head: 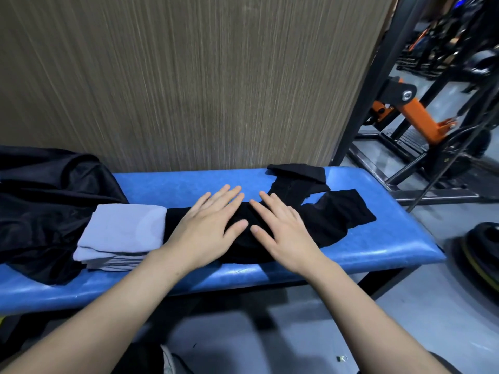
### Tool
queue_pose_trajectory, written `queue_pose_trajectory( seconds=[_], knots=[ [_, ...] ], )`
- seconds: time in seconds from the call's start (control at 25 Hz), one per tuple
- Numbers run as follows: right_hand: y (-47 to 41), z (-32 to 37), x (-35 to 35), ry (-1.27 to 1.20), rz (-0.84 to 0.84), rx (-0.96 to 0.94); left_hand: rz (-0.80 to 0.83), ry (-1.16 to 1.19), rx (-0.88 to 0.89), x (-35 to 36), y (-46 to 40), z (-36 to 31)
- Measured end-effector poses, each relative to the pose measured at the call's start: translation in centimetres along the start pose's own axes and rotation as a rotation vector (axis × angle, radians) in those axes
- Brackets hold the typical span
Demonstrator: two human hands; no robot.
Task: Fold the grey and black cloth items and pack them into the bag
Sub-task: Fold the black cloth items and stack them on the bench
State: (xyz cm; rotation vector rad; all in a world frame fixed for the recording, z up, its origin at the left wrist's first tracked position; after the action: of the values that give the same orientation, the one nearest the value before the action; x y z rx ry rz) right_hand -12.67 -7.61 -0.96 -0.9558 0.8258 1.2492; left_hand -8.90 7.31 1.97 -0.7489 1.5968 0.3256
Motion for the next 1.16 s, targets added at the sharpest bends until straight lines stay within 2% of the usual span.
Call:
queue_pose_trajectory(
  seconds=[0.08,0.16,0.36,0.48,0.6,0.72,0.8,0.96,1.04,1.16],
  knots=[
    [0.1,-0.3,1.6,0.059,0.084,0.01,0.14,-0.082,0.022,1.8,0.4,0.5],
    [0.1,-0.6,2.9,0.073,0.149,0.031,0.21,-0.118,0.026,2.9,0.9,1.3],
    [0.2,-0.9,3.1,0.002,0.143,0.029,0.225,-0.13,0.021,2.9,0.9,1.4],
    [0.1,-1.5,1.1,-0.091,0.041,0.021,0.183,-0.103,0.002,1.6,-0.1,0.8],
    [0.0,-2.9,-2.8,-0.202,-0.164,0.012,0.023,-0.053,0.006,-0.8,-1.7,-0.2],
    [0.0,-7.6,-6.4,-0.245,-0.334,0.15,-0.189,0.016,0.065,-2.9,-3.6,-3.1],
    [0.3,-12.6,-8.2,-0.188,-0.426,0.323,-0.232,0.042,0.097,-2.9,-5.3,-5.8],
    [1.6,-20.8,-9.0,-0.01,-0.388,0.639,-0.186,-0.017,0.158,0.3,-8.9,-11.6],
    [2.1,-22.5,-8.8,0.024,-0.349,0.687,-0.142,-0.089,0.165,2.4,-10.5,-14.0],
    [1.9,-23.4,-8.5,0.059,-0.319,0.665,-0.038,-0.172,0.076,5.1,-12.6,-15.2]
  ],
)
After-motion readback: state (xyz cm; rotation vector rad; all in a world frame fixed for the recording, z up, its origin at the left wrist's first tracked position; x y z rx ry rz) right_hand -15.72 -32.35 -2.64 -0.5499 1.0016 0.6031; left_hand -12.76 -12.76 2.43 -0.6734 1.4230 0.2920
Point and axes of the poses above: each hand's wrist, its own y-axis away from the middle knuckle, its own x-axis out of the palm, z = x × y, the point moved 7 cm from there along -y, towards the middle knuckle, and after that the axes turned 10 degrees about x, right-handed, at the moved point
